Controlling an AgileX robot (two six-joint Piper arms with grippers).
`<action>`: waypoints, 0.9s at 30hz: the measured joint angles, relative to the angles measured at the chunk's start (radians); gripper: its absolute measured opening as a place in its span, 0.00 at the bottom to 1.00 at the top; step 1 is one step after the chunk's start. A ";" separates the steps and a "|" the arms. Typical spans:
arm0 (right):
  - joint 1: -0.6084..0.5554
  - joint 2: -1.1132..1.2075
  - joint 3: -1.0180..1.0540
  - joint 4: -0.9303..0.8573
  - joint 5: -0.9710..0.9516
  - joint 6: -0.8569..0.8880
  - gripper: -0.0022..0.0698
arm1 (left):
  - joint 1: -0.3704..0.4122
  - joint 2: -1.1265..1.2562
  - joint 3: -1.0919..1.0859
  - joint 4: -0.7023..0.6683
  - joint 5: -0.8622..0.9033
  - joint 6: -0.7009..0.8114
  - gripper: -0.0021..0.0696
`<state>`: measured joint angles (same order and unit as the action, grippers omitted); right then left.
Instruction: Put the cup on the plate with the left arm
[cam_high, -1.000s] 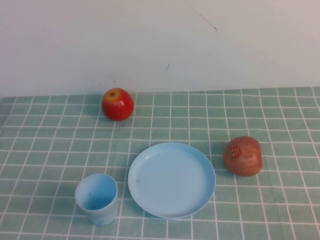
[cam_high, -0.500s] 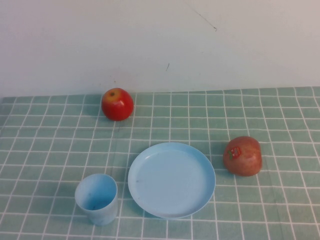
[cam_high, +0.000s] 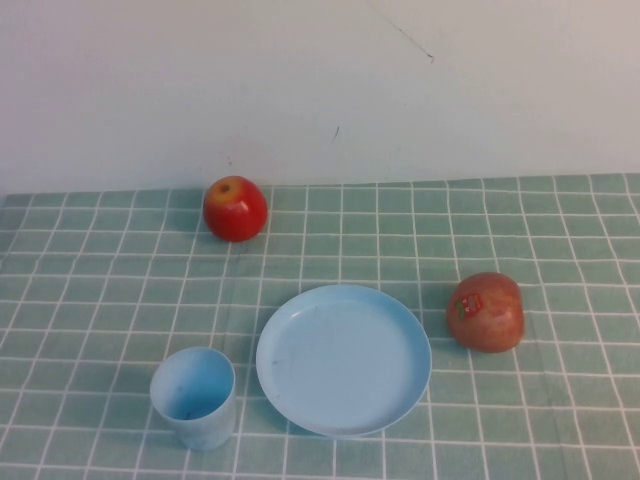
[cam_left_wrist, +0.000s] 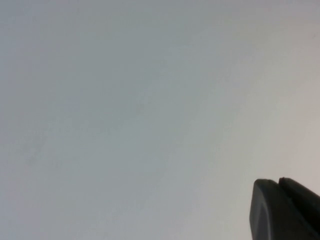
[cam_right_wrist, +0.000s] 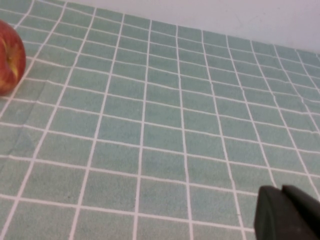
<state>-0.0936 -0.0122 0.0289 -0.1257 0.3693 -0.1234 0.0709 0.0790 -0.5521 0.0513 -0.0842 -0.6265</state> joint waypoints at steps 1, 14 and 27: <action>0.000 0.000 0.000 0.000 0.000 0.000 0.03 | 0.000 0.026 -0.028 0.002 0.074 0.005 0.03; 0.000 0.000 0.000 0.000 0.002 -0.001 0.03 | -0.062 0.409 -0.108 0.000 0.696 0.014 0.03; 0.000 0.000 0.000 0.000 0.002 -0.001 0.03 | -0.062 0.558 -0.108 -0.118 0.626 0.033 0.03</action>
<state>-0.0936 -0.0122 0.0289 -0.1257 0.3709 -0.1242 0.0093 0.6370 -0.6597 -0.0664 0.5422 -0.5940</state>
